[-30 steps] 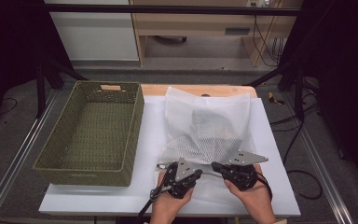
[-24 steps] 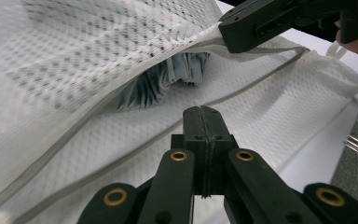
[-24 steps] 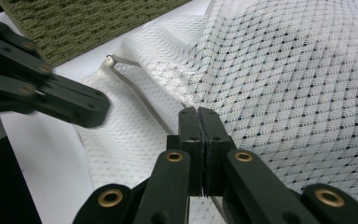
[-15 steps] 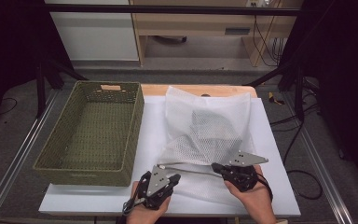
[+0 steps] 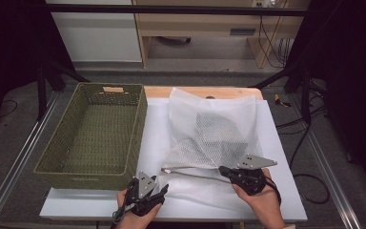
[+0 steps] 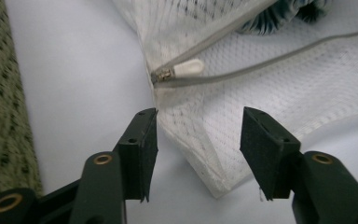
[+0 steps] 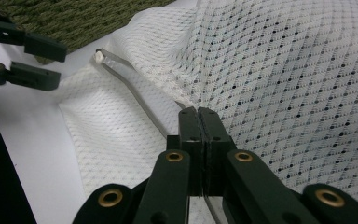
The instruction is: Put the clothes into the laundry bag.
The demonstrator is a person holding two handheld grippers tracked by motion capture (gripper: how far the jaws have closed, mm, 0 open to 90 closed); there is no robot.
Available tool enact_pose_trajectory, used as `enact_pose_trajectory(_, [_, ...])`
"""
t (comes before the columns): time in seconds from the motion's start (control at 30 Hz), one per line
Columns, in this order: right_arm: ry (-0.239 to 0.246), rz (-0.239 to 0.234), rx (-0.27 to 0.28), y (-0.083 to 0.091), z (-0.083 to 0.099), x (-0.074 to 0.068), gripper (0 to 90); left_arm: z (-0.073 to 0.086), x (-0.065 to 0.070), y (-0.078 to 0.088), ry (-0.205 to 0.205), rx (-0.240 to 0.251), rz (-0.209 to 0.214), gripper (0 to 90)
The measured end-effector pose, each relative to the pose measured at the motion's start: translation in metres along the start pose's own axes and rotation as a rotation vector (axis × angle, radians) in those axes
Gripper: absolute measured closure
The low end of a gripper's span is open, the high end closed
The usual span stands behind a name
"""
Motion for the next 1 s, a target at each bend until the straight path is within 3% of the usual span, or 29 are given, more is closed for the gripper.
enact_pose_trajectory(0.23, [-0.005, -0.001, -0.002, 0.001, 0.001, 0.001, 89.6, 0.010, -0.005, -0.010, -0.003, -0.042, -0.005, 48.8])
enact_pose_trajectory(0.57, [-0.006, -0.008, -0.012, 0.000, 0.003, 0.001, 89.5, 0.014, -0.008, -0.011, 0.019, -0.061, 0.043, 84.9])
enact_pose_trajectory(0.77, [0.006, -0.022, -0.049, -0.001, 0.010, -0.002, 89.5, 0.015, -0.006, -0.001, 0.023, -0.062, 0.056, 88.1])
enact_pose_trajectory(1.0, [0.011, -0.033, -0.093, 0.000, 0.020, -0.006, 89.5, 0.016, 0.005, 0.008, 0.017, -0.064, 0.078, 88.3])
Point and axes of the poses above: each handheld gripper's, and its own axes: y roughly backward along the jaws, z roughly out of its underside, x roughly to its right, the point moved 7 cm from there along -y, roughly forward along the jaws, and after that the axes turned 15 degrees about x, right-handed, at the moved point
